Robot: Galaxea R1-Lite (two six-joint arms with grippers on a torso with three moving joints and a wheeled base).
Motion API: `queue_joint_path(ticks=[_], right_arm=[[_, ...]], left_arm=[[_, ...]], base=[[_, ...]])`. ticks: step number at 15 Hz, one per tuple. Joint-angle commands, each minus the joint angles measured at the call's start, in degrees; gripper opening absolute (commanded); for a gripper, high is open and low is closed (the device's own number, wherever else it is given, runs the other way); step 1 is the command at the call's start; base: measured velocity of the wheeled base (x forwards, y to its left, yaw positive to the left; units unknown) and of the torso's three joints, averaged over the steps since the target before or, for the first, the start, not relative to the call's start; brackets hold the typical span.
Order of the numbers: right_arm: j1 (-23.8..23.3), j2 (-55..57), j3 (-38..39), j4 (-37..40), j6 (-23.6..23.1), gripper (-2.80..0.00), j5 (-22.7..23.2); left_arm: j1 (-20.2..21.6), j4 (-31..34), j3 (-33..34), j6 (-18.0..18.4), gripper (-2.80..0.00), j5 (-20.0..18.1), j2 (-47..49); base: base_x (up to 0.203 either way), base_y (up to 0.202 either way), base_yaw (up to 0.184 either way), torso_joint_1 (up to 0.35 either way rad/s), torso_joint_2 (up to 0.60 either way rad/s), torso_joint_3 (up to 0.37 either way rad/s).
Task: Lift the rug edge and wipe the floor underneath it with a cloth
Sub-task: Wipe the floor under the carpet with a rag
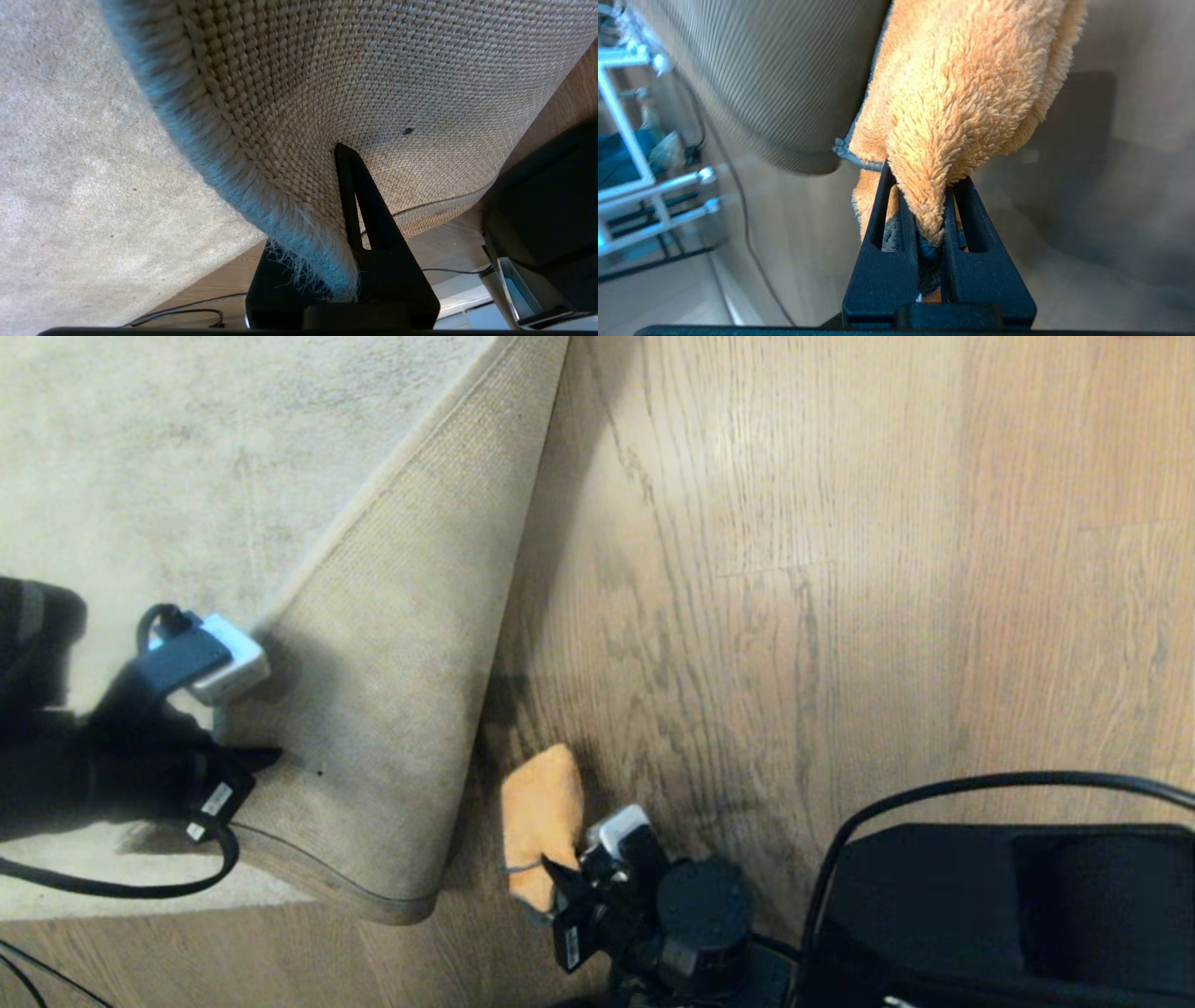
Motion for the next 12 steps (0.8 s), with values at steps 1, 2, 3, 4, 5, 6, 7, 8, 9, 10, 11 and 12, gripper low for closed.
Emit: queue_joint_path(ticks=[1,2,3,4,5,6,7,8,9,10,11,12], right_arm=[[1.2,9.3,-5.5,-2.3,0.0,-2.80,-0.3],[1.3,11.5,-7.3,-2.3,0.0,-2.80,-0.5],[1.4,13.2,-8.5,-2.3,0.0,-2.80,-0.6],[1.4,14.6,-9.5,-2.3,-0.1,-2.80,-0.7],[1.4,15.4,-10.1,-2.3,-0.1,-2.80,-0.8],[1.4,16.0,-10.3,-2.3,-0.1,-2.80,-0.9],[1.3,16.4,-10.7,-2.3,-0.1,-2.80,-1.2],[1.3,16.4,-10.8,-2.3,0.0,-2.80,-2.1],[1.3,16.2,-10.7,-2.3,0.0,-2.80,-2.5],[1.2,15.8,-10.4,-2.3,-0.1,-2.80,-2.5],[1.1,15.0,-10.4,-2.3,-0.1,-2.80,-2.5],[0.8,14.4,-10.1,-2.3,-0.1,-2.80,-2.6]], left_arm=[[-0.3,0.0,0.0,0.2,-2.80,0.0,0.6],[-0.4,0.0,0.0,0.2,-2.80,0.0,0.8],[-0.5,0.0,0.0,0.2,-2.80,0.1,0.9],[-0.6,0.0,0.0,0.2,-2.80,0.1,0.9],[-0.6,0.0,0.0,0.2,-2.80,0.1,0.9],[-0.6,0.0,0.0,0.2,-2.80,0.1,0.9],[-0.6,0.0,0.0,0.2,-2.80,0.1,0.9],[-0.6,0.0,0.0,0.2,-2.80,0.1,0.9],[-0.6,0.0,0.0,0.2,-2.80,0.1,0.9],[-0.6,0.0,0.0,0.2,-2.80,0.1,0.9],[-0.6,0.0,0.0,0.2,-2.80,0.1,0.9],[-0.7,0.0,0.0,0.2,-2.80,0.1,0.9]], base=[[0.000,0.000,0.000,0.000,0.00,0.000],[0.000,0.000,0.000,0.000,0.00,0.000],[0.000,0.000,0.000,0.000,0.00,0.000],[0.000,0.000,0.000,0.000,0.00,0.000],[0.000,0.000,0.000,0.000,0.00,0.000],[0.000,0.000,0.000,0.000,0.00,0.000],[0.000,0.000,0.000,0.000,0.00,0.000],[0.000,0.000,0.000,0.000,0.00,0.000],[0.000,0.000,0.000,0.000,0.00,0.000],[0.000,0.000,0.000,0.000,0.00,0.000],[0.000,0.000,0.000,0.000,0.00,0.000],[0.000,0.000,0.000,0.000,0.00,0.000]])
